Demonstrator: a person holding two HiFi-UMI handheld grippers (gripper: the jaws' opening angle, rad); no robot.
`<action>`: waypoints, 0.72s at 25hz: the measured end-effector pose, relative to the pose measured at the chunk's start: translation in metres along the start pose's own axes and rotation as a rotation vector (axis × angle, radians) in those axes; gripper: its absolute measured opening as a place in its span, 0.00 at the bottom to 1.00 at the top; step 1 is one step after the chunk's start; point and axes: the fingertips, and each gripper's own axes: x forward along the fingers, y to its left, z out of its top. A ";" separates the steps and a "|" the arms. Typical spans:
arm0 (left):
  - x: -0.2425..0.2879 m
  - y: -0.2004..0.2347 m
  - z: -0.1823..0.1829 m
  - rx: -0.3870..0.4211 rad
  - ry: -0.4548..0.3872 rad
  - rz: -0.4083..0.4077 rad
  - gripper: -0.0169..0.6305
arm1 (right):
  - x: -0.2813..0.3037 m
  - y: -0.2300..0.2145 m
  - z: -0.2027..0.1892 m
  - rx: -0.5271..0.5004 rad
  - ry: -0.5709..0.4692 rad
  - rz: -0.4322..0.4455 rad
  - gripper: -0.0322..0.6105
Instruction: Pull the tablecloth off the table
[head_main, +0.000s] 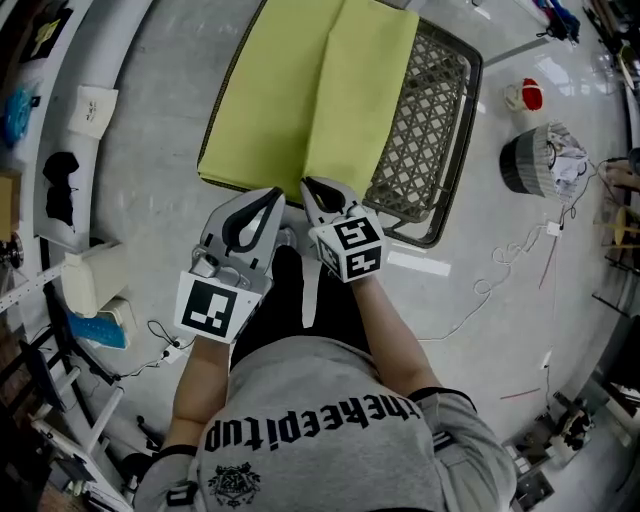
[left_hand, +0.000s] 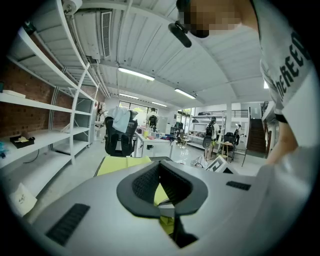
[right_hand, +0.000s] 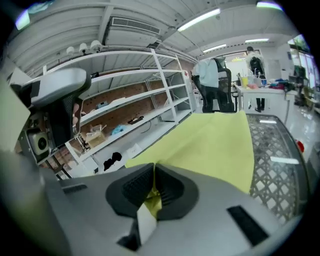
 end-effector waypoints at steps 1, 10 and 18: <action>-0.002 0.002 -0.001 -0.001 0.000 0.003 0.05 | 0.001 -0.001 0.001 0.017 -0.008 0.003 0.08; -0.005 0.004 -0.006 -0.006 0.005 -0.004 0.05 | 0.006 0.018 -0.003 0.030 -0.004 0.075 0.15; -0.007 0.006 -0.003 0.000 -0.010 -0.006 0.05 | -0.012 0.015 0.012 0.008 -0.056 0.053 0.07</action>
